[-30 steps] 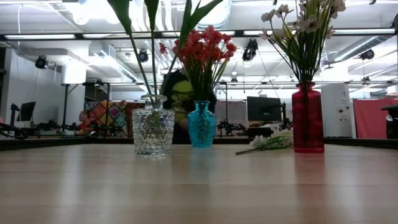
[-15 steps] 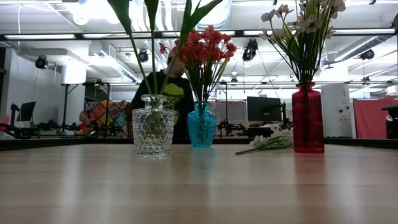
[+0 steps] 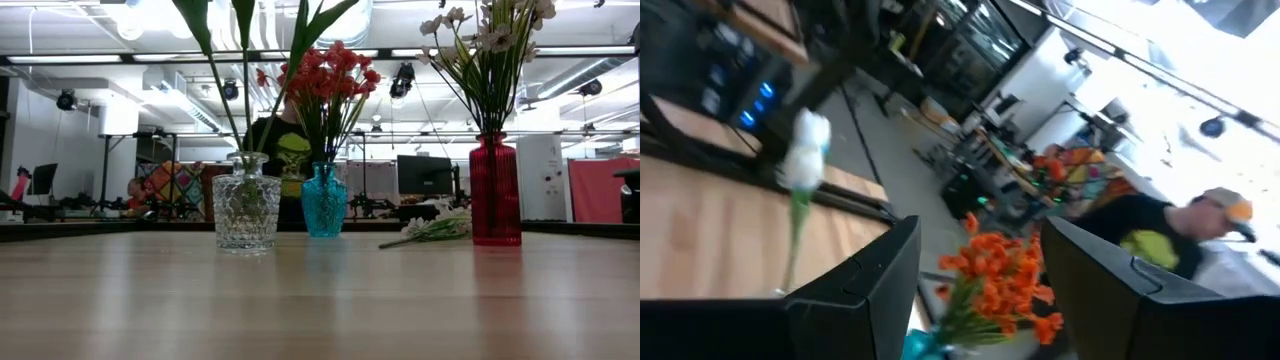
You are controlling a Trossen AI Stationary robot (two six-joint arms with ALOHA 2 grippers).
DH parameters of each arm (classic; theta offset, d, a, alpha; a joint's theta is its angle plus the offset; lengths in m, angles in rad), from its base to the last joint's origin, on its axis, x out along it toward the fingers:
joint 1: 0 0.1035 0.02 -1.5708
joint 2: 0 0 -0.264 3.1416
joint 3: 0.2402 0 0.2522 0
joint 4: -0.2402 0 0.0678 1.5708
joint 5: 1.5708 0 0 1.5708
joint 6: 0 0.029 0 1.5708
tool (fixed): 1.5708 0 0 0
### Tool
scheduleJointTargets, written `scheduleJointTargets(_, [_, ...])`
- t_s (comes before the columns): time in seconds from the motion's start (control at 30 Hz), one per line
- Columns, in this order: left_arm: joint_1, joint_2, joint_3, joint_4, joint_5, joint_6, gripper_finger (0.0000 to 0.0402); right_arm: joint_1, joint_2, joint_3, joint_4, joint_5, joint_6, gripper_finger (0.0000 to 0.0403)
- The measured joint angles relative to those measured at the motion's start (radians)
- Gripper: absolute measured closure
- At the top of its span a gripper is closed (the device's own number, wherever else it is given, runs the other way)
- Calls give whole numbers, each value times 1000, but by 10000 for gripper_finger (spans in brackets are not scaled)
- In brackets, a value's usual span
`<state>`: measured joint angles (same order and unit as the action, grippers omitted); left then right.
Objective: Sort flowers into vase by color
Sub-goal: Put the white flowers into the red vase
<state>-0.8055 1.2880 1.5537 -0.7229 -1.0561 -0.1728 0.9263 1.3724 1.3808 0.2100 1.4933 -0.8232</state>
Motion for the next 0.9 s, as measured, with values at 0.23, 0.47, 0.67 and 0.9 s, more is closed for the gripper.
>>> scheduleJointTargets(0.23, [-70, 141, 53, 0, -54, -88, 288, 115, -18, -3, -1, 0, 130, 202])
scheduleJointTargets(0.47, [-85, 278, 107, 2, -47, -187, 288, 227, -16, -3, 0, 12, 344, 202])
scheduleJointTargets(0.67, [-94, 418, 243, -1, -16, -167, 288, 306, -16, -3, -3, 78, 460, 202])
scheduleJointTargets(0.9, [-95, 603, 417, -4, -17, -128, 288, 344, -16, -5, -4, 78, 490, 202])
